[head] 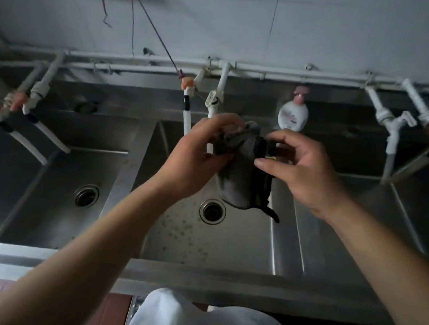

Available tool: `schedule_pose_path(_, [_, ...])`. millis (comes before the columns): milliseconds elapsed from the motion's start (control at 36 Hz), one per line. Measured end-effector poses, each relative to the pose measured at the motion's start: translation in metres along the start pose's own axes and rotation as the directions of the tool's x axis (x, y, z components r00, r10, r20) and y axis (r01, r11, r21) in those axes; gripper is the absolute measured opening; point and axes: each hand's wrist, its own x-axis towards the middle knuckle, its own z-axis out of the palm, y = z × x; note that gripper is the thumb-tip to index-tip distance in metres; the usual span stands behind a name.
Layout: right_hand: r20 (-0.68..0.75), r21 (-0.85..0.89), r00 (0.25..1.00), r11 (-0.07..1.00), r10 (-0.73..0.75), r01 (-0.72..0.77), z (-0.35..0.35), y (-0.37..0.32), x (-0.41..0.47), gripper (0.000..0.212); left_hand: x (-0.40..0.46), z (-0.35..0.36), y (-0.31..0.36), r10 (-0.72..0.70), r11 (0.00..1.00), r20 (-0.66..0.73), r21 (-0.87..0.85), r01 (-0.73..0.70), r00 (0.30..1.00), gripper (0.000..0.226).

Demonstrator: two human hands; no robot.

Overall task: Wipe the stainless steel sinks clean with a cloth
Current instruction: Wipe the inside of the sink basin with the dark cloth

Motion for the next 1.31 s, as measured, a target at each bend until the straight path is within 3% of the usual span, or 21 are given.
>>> schedule_pose_path(111, [-0.025, -0.079, 0.997, 0.995, -0.069, 0.067, 0.013, -0.022, 0.002, 0.026, 0.010, -0.029, 0.017, 0.052, 0.992, 0.128, -0.119, -0.037, 0.990, 0.060])
schedule_pose_path(250, [0.057, 0.096, 0.995, 0.992, -0.087, 0.081, 0.028, -0.058, 0.011, 0.029, 0.020, -0.074, 0.031, 0.094, 0.976, 0.279, -0.217, -0.032, 0.956, 0.068])
schedule_pose_path(333, [0.016, 0.101, 0.996, 0.991, -0.092, 0.090, 0.038, -0.075, 0.019, 0.026, 0.022, -0.090, 0.035, 0.129, 0.982, 0.339, -0.177, -0.072, 0.932, 0.051])
schedule_pose_path(444, [-0.053, 0.054, 0.994, 0.994, -0.096, 0.099, 0.054, -0.086, 0.022, 0.026, 0.025, -0.105, 0.035, 0.121, 0.977, 0.275, -0.200, -0.066, 0.954, 0.029])
schedule_pose_path(528, [-0.098, 0.145, 0.995, 0.989, 0.025, -0.010, 0.060, -0.087, 0.026, 0.037, 0.030, -0.115, 0.034, 0.087, 0.977, 0.273, -0.211, -0.029, 0.958, 0.023])
schedule_pose_path(639, [0.177, 0.457, 0.959, 0.844, 0.223, -0.281, 0.061, -0.086, 0.025, 0.055, 0.037, -0.128, 0.036, 0.094, 0.943, 0.330, -0.332, 0.022, 0.939, 0.023])
schedule_pose_path(694, [0.268, 0.414, 0.934, 0.847, 0.238, -0.334, 0.063, -0.082, 0.020, 0.070, 0.041, -0.135, 0.037, 0.099, 0.926, 0.362, -0.374, 0.047, 0.927, 0.020])
schedule_pose_path(778, [0.275, 0.286, 0.934, 0.908, 0.229, -0.307, 0.073, -0.075, 0.012, 0.085, 0.051, -0.146, 0.040, 0.085, 0.930, 0.398, -0.362, 0.071, 0.914, 0.024])
schedule_pose_path(861, [0.214, 0.200, 0.954, 0.947, 0.208, -0.252, 0.089, -0.070, 0.010, 0.066, 0.059, -0.152, 0.048, 0.046, 0.945, 0.418, -0.311, 0.095, 0.907, 0.021])
schedule_pose_path(944, [0.167, 0.187, 0.971, 0.961, 0.173, -0.203, 0.107, -0.063, 0.014, 0.052, 0.065, -0.153, 0.061, 0.054, 0.984, 0.426, -0.176, 0.024, 0.903, 0.016])
schedule_pose_path(1028, [0.064, 0.240, 0.982, 0.953, 0.176, -0.187, 0.121, -0.055, 0.022, 0.045, 0.074, -0.156, 0.069, 0.045, 0.999, 0.460, -0.037, -0.032, 0.887, 0.023])
schedule_pose_path(1139, [-0.064, 0.157, 0.976, 0.968, 0.208, -0.196, 0.121, -0.045, 0.030, 0.040, 0.083, -0.163, 0.059, -0.069, 0.997, 0.480, -0.006, 0.082, 0.874, 0.049])
schedule_pose_path(1222, [-0.070, 0.040, 0.967, 0.969, 0.246, -0.244, 0.113, -0.039, 0.033, 0.048, 0.077, -0.165, 0.041, -0.171, 0.975, 0.584, -0.014, 0.221, 0.793, 0.075])
schedule_pose_path(1306, [-0.059, -0.033, 0.963, 0.964, 0.263, -0.265, 0.110, -0.031, 0.033, 0.053, 0.064, -0.157, 0.022, -0.222, 0.945, 0.655, -0.038, 0.324, 0.723, 0.087])
